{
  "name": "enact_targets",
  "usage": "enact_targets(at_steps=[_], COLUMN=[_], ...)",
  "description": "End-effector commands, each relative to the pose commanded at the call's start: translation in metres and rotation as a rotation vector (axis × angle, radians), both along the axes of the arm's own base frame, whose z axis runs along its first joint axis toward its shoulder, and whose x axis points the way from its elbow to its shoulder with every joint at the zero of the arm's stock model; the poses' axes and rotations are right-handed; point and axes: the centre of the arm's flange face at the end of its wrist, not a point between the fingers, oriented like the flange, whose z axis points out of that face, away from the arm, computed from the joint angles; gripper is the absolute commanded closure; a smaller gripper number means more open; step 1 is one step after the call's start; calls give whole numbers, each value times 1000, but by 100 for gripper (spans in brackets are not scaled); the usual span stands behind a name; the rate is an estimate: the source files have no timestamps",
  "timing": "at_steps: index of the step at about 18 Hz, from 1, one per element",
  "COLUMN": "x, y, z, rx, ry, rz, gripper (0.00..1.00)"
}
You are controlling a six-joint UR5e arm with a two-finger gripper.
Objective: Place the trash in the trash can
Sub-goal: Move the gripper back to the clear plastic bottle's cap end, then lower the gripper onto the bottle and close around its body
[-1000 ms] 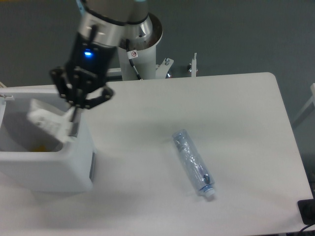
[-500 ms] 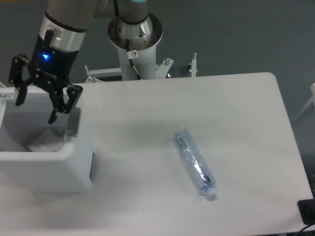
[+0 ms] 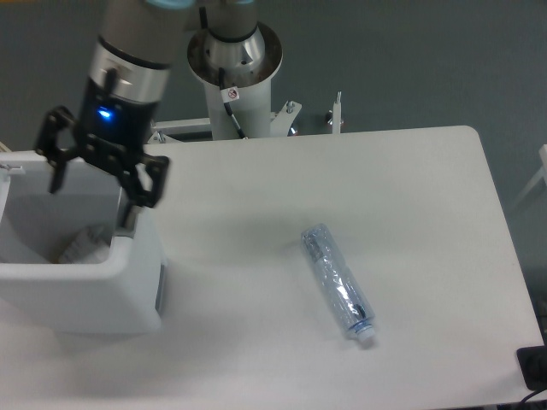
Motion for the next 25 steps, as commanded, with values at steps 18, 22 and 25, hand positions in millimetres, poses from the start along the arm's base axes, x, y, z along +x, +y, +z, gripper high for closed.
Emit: enact_targets(at_steps=[18,22,25], x=[-158,-182,-199], y=[26,18,9], z=[-197,-235,-255], rx=[-426,-544,-609], ry=[-34,24,55], rz=[263,302,319], gripper=[0,0,0])
